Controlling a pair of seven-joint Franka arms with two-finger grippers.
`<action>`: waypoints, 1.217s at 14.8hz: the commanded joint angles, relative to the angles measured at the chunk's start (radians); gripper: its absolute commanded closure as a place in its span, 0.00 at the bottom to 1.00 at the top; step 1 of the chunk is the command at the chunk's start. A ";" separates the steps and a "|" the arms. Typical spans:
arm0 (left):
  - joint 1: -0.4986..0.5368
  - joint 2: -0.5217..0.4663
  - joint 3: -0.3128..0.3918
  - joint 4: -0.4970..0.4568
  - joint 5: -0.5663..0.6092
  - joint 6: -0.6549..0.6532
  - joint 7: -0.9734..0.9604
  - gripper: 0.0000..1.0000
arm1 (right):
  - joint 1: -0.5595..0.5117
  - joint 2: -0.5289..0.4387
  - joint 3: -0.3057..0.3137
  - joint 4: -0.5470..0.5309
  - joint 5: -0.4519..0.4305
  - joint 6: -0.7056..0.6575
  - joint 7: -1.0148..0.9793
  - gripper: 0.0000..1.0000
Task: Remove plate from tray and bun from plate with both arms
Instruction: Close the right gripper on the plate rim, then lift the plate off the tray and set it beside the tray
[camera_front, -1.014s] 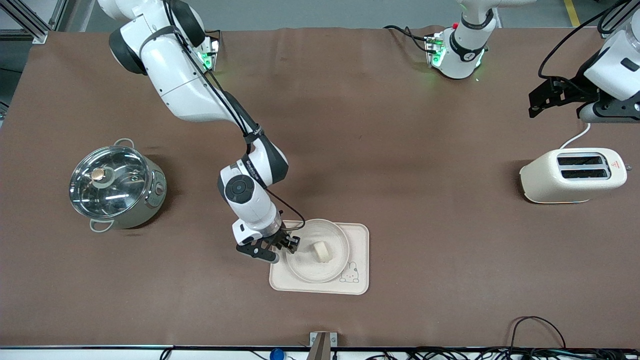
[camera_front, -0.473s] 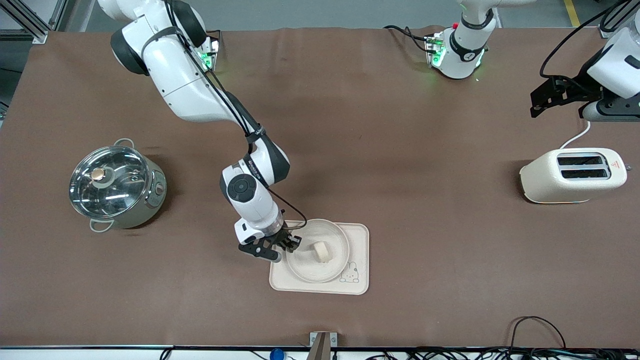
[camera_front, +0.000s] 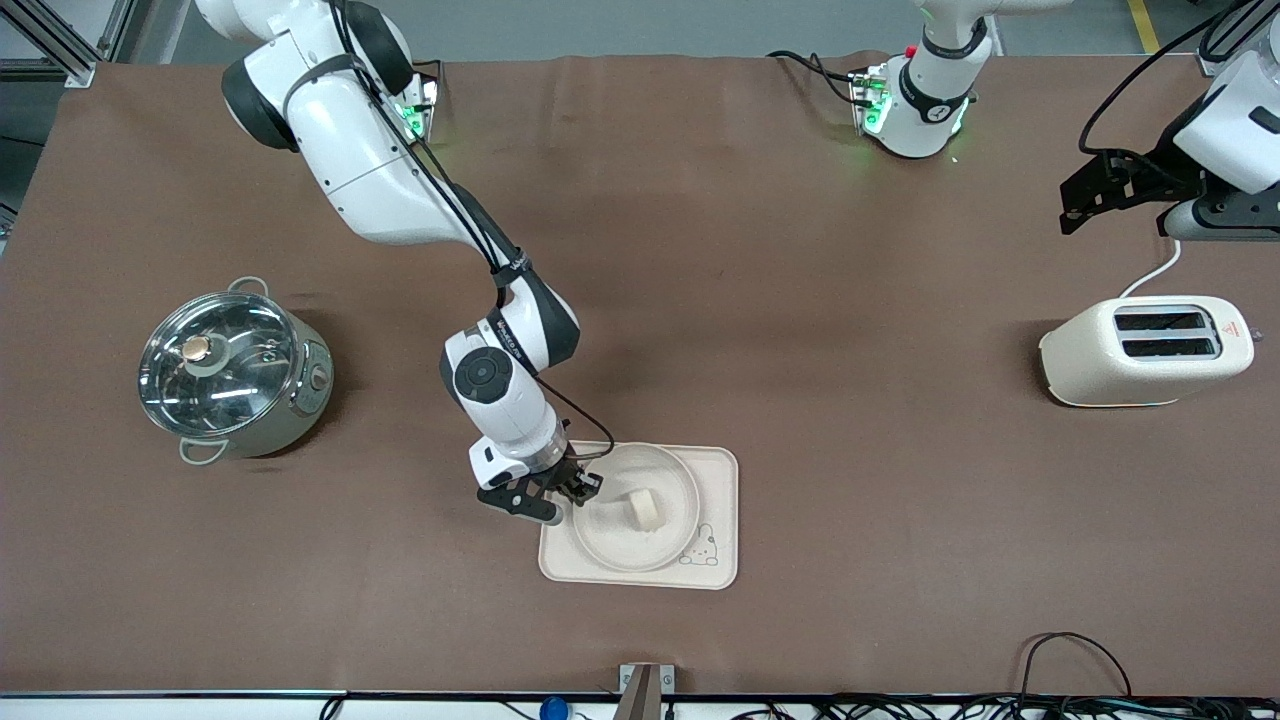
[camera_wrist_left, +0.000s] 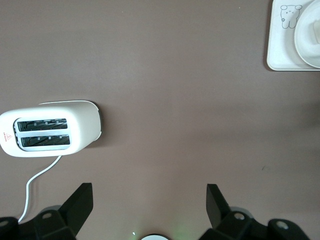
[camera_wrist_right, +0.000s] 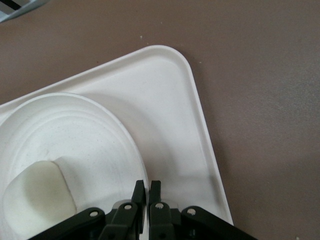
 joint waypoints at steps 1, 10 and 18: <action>0.000 0.007 -0.005 0.024 -0.013 -0.016 0.004 0.00 | 0.007 0.008 -0.007 0.005 -0.031 0.007 0.010 0.99; -0.007 0.007 -0.042 0.024 -0.015 -0.016 -0.041 0.00 | 0.039 -0.146 0.004 -0.230 -0.011 0.174 0.031 1.00; -0.013 0.030 -0.051 0.013 -0.015 -0.016 -0.062 0.00 | -0.140 -0.226 0.247 -0.605 -0.009 0.555 0.073 1.00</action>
